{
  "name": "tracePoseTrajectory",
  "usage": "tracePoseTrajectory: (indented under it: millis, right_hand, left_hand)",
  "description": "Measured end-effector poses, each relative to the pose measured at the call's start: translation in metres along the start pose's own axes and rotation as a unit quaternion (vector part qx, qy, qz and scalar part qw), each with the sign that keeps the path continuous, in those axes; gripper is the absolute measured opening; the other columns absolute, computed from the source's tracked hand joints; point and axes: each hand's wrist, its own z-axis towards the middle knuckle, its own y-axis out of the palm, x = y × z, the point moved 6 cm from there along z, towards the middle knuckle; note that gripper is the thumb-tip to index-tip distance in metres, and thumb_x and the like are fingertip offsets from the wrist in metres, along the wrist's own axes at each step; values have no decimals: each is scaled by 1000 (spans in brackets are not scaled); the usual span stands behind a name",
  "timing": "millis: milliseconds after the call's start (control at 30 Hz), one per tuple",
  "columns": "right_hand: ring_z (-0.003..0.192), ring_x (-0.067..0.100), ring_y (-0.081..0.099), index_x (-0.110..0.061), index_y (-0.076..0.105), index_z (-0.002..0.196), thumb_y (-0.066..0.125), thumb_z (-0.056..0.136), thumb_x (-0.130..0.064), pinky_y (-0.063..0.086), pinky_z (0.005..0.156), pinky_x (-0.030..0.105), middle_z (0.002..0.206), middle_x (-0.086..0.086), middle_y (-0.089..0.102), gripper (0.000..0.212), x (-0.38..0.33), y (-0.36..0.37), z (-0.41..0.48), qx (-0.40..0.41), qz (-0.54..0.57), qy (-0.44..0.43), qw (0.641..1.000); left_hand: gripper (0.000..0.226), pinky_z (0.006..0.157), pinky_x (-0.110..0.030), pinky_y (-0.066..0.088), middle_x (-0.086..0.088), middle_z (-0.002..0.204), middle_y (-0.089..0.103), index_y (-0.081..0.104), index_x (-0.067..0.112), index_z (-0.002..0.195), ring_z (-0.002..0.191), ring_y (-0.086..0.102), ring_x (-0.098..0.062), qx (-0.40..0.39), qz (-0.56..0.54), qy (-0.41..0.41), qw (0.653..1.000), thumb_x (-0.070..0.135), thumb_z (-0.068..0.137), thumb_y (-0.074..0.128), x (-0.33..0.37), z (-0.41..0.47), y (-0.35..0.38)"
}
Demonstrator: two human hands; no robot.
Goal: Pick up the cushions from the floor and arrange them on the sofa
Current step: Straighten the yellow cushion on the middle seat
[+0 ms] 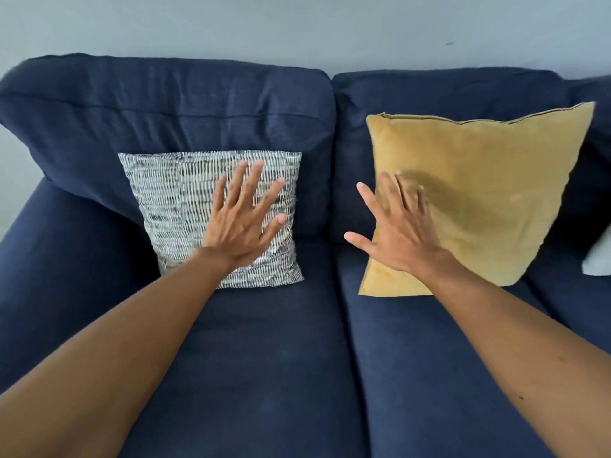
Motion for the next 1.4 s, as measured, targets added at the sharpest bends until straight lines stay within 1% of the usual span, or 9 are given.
tracePoseTrajectory:
  millis: [133, 267, 433, 533, 667, 833, 1000, 1200, 1400]
  right_hand:
    - [153, 43, 11, -28, 25, 161, 37, 84, -83, 19, 115, 69, 167, 17, 15, 95, 54, -15, -23, 18, -1, -2, 1000]
    - [155, 41, 6, -31, 12, 163, 26, 86, -86, 15, 117, 70, 169, 16, 8, 96, 112, -23, -47, 22, -4, 7, 1000]
    - [155, 41, 5, -32, 7, 163, 22, 86, -88, 17, 116, 71, 170, 16, 6, 97, 178, -22, -69, 21, -7, 23, 999]
    - [155, 41, 5, -32, 7, 163, 24, 86, -88, 17, 115, 72, 170, 15, 5, 97, 208, -17, -75, 24, -7, 28, 999]
    - [155, 41, 3, -32, 9, 164, 24, 86, -88, 15, 115, 73, 170, 15, 3, 97, 244, -7, -74, 27, -7, 37, 999]
    - [156, 42, 1, -30, 12, 164, 28, 86, -88, 14, 114, 74, 171, 15, 3, 98, 272, 13, -62, 31, -11, 35, 999]
    - [156, 43, -2, -30, 14, 164, 30, 86, -89, 11, 114, 76, 171, 15, 1, 99, 278, 37, -44, 62, 0, 6, 998]
    - [156, 42, -6, -34, 3, 164, 26, 83, -93, 10, 111, 80, 171, 12, -5, 102, 295, 69, -19, 98, 13, -5, 995]
    - [155, 42, -9, -37, -6, 162, 20, 84, -93, 12, 111, 80, 171, 10, -11, 100, 328, 80, -1, 85, 25, 14, 996]
  left_hand:
    - [65, 125, -60, 8, -11, 173, 8, 27, 30, 162, 159, 2, -35, 37, -7, 18, 999, 56, 104, 30, 69, 14, -8]
    - [64, 125, -59, 11, -12, 172, 12, 28, 29, 162, 159, 7, -36, 54, -15, 36, 998, 57, 104, 30, 137, 34, -10]
    - [64, 124, -59, 11, -12, 172, 12, 25, 32, 162, 158, 9, -37, 68, -41, 56, 995, 62, 105, 24, 213, 60, -2]
    - [66, 123, -61, 12, -13, 172, 10, 24, 32, 163, 158, 9, -38, 73, -45, 72, 994, 63, 105, 26, 252, 77, 7]
    - [68, 123, -63, 10, -12, 173, 5, 21, 31, 164, 159, 2, -38, 77, -47, 84, 992, 65, 105, 23, 294, 99, 24]
    - [69, 123, -63, 2, -12, 173, 4, 19, 32, 165, 159, 0, -37, 80, -40, 81, 993, 65, 104, 25, 316, 129, 49]
    - [71, 123, -66, 4, -14, 172, 9, 25, 30, 164, 158, 4, -40, 97, -24, 64, 993, 66, 103, 28, 317, 150, 73]
    - [70, 123, -65, 0, -12, 172, 11, 22, 31, 164, 158, 5, -37, 120, 13, 64, 991, 67, 103, 24, 300, 174, 96]
    - [70, 122, -63, -5, -9, 173, 6, 13, 35, 165, 159, 2, -31, 127, 32, 39, 991, 69, 103, 18, 278, 200, 100]
